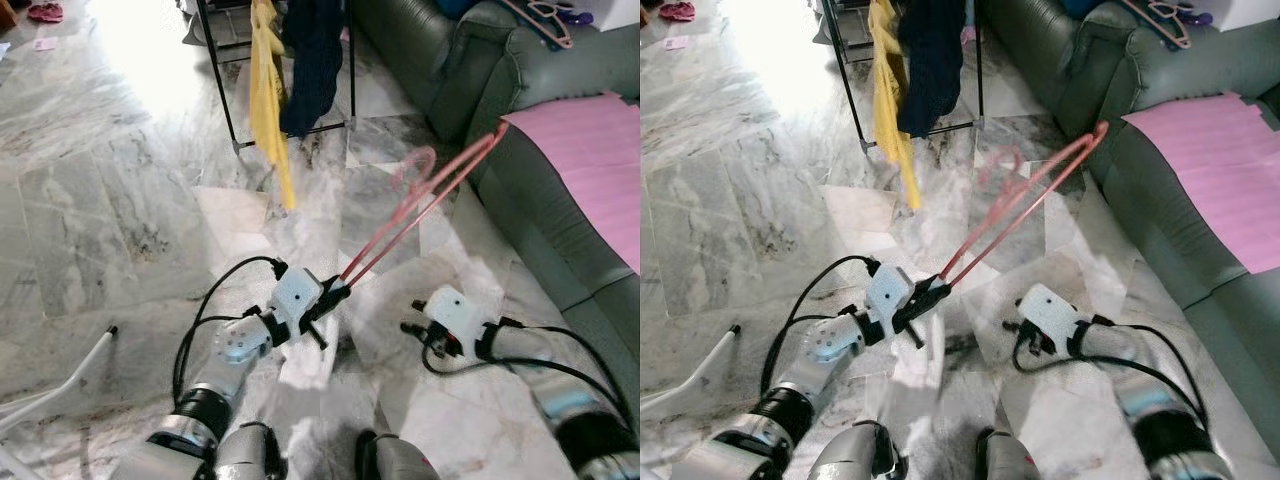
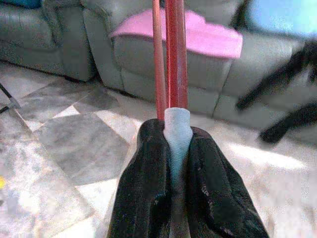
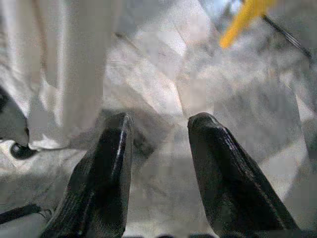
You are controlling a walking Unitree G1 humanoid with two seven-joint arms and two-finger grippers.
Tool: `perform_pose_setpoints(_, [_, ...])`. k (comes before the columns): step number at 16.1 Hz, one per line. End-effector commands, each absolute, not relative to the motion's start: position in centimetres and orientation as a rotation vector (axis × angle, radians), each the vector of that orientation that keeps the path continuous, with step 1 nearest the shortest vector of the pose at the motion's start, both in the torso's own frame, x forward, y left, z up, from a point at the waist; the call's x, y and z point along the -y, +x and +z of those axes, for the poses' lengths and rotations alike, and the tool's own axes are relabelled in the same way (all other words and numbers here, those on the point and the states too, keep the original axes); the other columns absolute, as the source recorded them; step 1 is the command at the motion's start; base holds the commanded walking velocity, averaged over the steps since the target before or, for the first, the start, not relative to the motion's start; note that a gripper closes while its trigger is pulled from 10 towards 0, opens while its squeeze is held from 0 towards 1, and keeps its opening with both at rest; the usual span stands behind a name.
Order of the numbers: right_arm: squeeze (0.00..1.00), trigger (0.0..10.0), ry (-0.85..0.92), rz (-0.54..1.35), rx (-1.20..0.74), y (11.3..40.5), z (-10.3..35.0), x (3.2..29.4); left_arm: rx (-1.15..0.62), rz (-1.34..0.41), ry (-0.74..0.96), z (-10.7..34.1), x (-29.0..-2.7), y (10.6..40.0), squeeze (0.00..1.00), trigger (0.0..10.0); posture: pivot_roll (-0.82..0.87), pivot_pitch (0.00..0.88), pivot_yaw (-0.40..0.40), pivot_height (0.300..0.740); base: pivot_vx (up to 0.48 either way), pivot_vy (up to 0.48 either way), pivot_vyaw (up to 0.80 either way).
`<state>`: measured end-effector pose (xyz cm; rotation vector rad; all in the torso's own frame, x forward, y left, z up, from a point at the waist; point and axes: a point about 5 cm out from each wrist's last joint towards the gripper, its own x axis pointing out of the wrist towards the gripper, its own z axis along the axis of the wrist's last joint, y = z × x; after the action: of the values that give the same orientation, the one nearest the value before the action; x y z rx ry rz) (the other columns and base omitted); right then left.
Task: Hang hanger
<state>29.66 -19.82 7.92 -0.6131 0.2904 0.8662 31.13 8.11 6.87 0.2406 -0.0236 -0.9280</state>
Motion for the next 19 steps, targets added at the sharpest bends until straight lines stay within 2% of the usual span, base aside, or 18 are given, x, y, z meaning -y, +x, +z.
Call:
perform_pose_setpoints(1, [1.00,10.0,-0.621,0.906,-0.269,29.4,8.8,19.7,0.028,-0.955,0.292,6.8,-8.3,31.0,0.00,10.0,-0.16,0.179,-0.001,0.740,0.000,0.000,0.00])
perform_pose_setpoints(4, [1.00,10.0,-0.664,0.960,-0.216,29.1,11.3,19.8,-0.016,-1.047,0.526,6.3,-9.9,31.0,0.00,10.0,-0.16,0.184,0.011,0.740,0.000,0.000,0.00])
perform_pose_setpoints(6, [1.00,10.0,-0.679,0.994,-0.210,28.6,12.3,19.8,-0.033,-1.049,0.527,6.5,-10.6,31.2,0.00,10.0,-0.16,0.187,0.018,0.740,0.000,0.000,0.00])
perform_pose_setpoints(8, [1.00,10.0,-0.684,1.037,-0.215,28.0,13.5,19.7,-0.053,-1.077,0.624,6.3,-11.4,31.2,0.00,10.0,-0.16,0.189,0.022,0.740,0.000,0.000,0.00])
perform_pose_setpoints(10, [1.00,10.0,-0.652,1.057,-0.236,27.5,14.1,19.8,-0.093,-1.052,0.630,6.1,-12.2,31.4,0.00,10.0,-0.16,0.190,0.022,0.740,0.000,0.000,0.00])
perform_pose_setpoints(12, [1.00,10.0,-0.633,1.043,-0.292,27.1,12.5,20.2,-0.098,-0.995,0.576,6.5,-12.5,32.0,0.00,10.0,-0.16,0.191,0.023,0.740,0.000,0.000,0.00])
perform_pose_setpoints(14, [1.00,10.0,-0.639,1.053,-0.341,26.5,11.5,20.7,-0.113,-0.983,0.592,6.4,-12.9,32.0,0.00,10.0,-0.16,0.191,0.018,0.740,0.000,0.000,0.00])
perform_pose_setpoints(16, [1.00,10.0,-0.616,1.054,-0.387,25.6,11.3,21.7,-0.135,-0.960,0.595,6.5,-13.9,32.2,0.00,10.0,-0.15,0.194,0.023,0.740,0.000,0.000,0.00])
perform_pose_setpoints(19, [1.00,10.0,-0.703,0.991,-0.417,25.6,11.7,24.6,-0.167,-0.986,0.624,6.3,-14.5,32.0,0.00,10.0,-0.15,0.194,0.023,0.740,0.000,0.000,0.00])
